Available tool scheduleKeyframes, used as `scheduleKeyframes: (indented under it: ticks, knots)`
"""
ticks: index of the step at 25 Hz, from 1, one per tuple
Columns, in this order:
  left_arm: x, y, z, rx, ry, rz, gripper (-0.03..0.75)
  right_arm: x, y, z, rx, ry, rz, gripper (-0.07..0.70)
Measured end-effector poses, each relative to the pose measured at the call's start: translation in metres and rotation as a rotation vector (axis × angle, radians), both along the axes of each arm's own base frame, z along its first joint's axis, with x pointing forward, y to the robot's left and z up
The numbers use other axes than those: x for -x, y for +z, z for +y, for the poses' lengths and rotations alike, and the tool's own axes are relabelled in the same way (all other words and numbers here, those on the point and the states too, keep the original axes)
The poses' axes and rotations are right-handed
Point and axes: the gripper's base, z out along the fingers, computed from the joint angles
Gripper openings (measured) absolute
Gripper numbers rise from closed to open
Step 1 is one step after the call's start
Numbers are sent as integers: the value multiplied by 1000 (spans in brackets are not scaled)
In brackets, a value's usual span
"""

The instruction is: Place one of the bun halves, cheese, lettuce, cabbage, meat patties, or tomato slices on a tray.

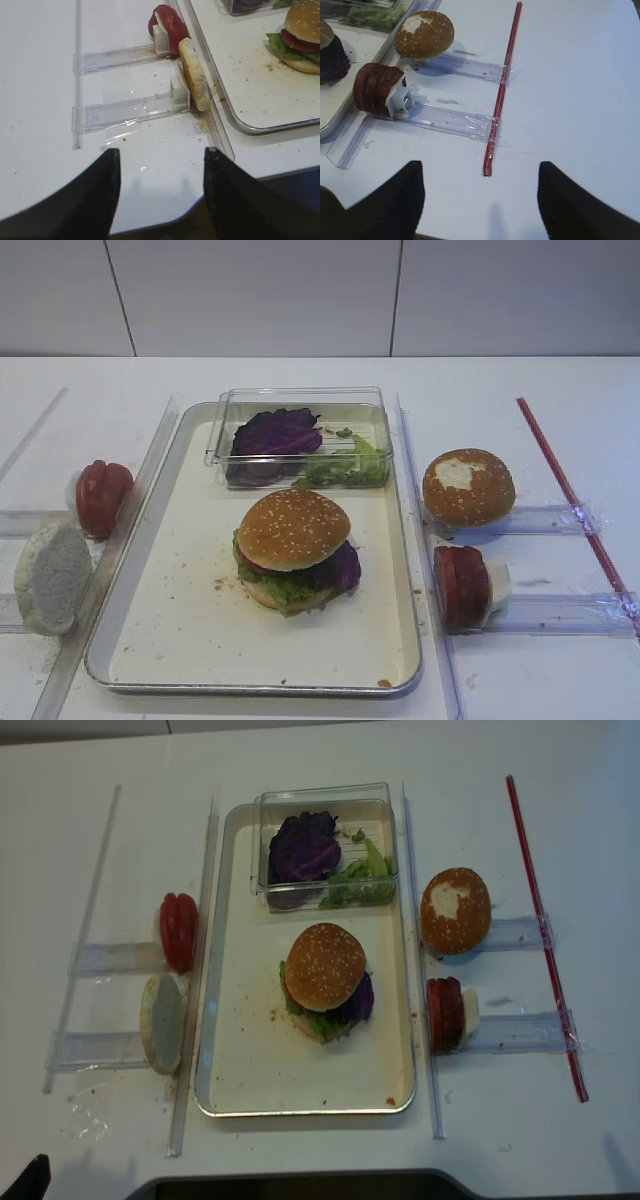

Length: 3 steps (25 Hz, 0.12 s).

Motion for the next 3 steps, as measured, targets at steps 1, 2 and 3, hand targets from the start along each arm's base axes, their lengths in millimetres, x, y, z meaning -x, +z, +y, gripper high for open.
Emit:
scheduleKeyframes:
  ticks: [1,2,3]
  knots:
    - [0,0,0,0,0,0,358,0,0,0,0,0,0,507]
    - [0,0,0,0,0,0,358,0,0,0,0,0,0,507]
    - [0,0,0,0,0,0,358,0,0,0,0,0,0,507]
